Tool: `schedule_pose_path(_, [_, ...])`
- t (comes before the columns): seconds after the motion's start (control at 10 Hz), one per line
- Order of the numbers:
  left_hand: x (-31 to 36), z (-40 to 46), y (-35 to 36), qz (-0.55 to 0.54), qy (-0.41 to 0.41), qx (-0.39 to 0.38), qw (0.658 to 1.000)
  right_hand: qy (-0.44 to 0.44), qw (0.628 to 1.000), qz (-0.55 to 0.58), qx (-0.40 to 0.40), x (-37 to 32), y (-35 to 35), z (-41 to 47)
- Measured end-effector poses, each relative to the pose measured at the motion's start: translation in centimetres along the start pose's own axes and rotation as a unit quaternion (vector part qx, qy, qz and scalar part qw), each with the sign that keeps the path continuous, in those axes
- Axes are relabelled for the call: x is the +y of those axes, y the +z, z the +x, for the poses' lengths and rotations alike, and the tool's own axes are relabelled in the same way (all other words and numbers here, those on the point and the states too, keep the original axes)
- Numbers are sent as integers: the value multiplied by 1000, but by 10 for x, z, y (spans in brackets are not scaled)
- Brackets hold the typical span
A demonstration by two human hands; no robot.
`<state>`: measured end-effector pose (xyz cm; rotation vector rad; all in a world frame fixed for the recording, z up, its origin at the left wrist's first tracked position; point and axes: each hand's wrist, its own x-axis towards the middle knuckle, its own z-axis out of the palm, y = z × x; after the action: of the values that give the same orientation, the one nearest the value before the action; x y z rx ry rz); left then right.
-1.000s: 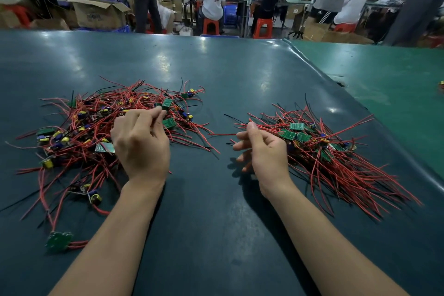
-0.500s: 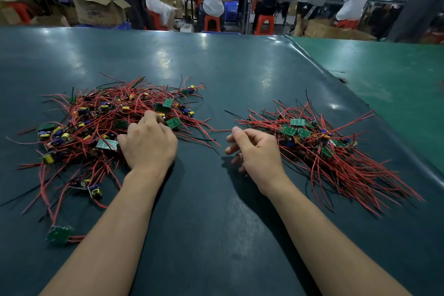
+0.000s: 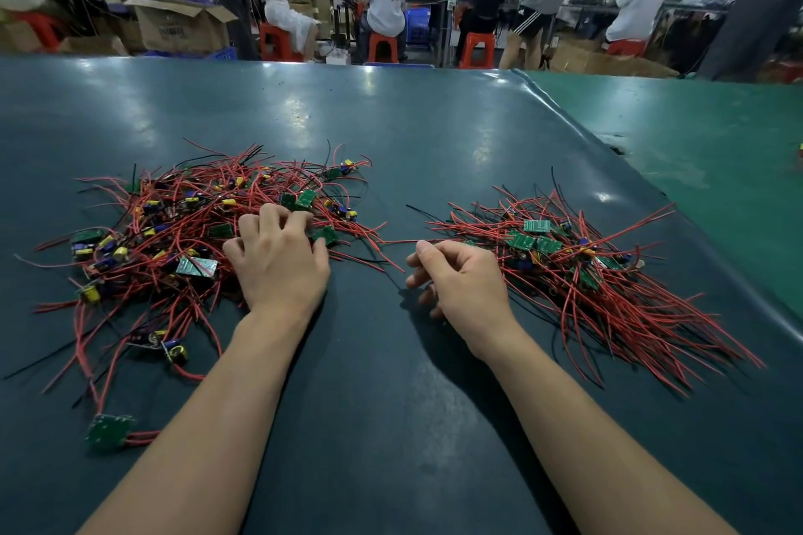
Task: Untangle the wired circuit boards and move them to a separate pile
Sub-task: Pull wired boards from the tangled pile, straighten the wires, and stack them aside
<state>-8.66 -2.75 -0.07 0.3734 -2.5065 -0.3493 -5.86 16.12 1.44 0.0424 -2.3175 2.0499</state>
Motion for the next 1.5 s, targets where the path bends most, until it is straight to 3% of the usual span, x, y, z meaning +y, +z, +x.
schedule_pose_path(0.3, [3,0,-1,19,-28,-20,999,1,1000,-6,-1,-1,-1,0])
schedule_pose_path(0.4, [2,-1,-5,-24,-13,50,998,1,1000,-1,1,-2,-2,0])
schedule_pose_path(0.5, [5,-2,-10,-95,24,175,980,4,1000,7,3,-3,-2,0])
schedule_pose_path(0.6, [9,-2,-16,-173,9,284,943,5,1000,15,3,-3,-2,1])
schedule_pose_path(0.7, [11,-3,-21,-237,22,333,912,6,1000,20,1,-2,-2,1])
schedule_pose_path(0.8, [15,-8,-23,-220,164,352,895,-3,999,47,-10,-4,-2,1])
schedule_pose_path(0.9, [27,-17,-24,-222,308,320,868,-16,990,125,-64,-9,0,-1])
schedule_pose_path(1.0, [39,-26,-22,-232,397,257,850,-63,980,170,-82,-9,-1,-1])
schedule_pose_path(1.1, [43,-24,-20,-228,419,228,849,-68,974,210,-56,-10,-8,2])
schedule_pose_path(1.3, [43,-29,-18,-265,368,226,862,-56,971,230,-13,-9,-10,5])
schedule_pose_path(1.4, [43,-35,-17,-340,312,119,879,-74,973,217,36,-9,-12,7])
schedule_pose_path(1.5, [44,-37,-18,-411,179,-33,893,-103,981,163,34,-7,-9,5])
